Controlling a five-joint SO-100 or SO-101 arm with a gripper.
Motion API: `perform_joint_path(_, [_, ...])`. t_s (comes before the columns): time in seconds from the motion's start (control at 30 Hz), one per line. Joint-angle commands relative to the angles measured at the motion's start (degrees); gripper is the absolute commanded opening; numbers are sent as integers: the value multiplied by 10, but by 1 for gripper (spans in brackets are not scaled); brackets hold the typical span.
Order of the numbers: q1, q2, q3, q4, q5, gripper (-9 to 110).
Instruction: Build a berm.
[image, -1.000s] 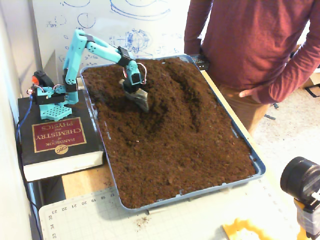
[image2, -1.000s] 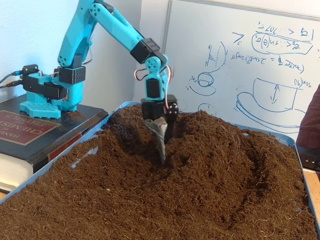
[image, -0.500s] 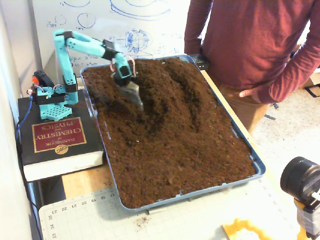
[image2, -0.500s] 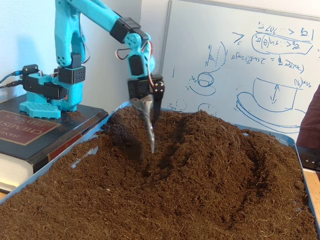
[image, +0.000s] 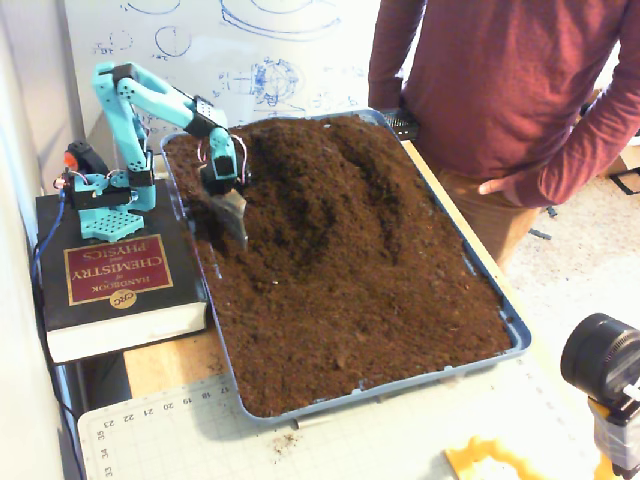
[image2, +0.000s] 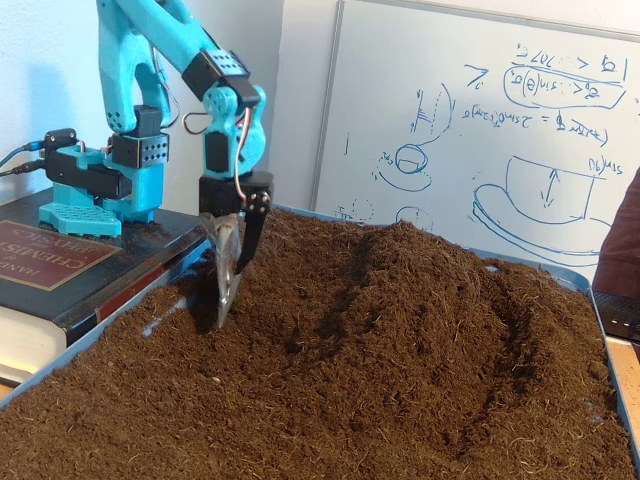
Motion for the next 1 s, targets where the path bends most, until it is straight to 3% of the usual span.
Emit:
perform_joint_path(0.0, [-6, -42, -48, -24, 4, 1])
perform_joint_path(0.27, [-8, -156, -140, -134, 5, 1])
perform_joint_path(0.97, [-7, -159, -210, -295, 6, 1])
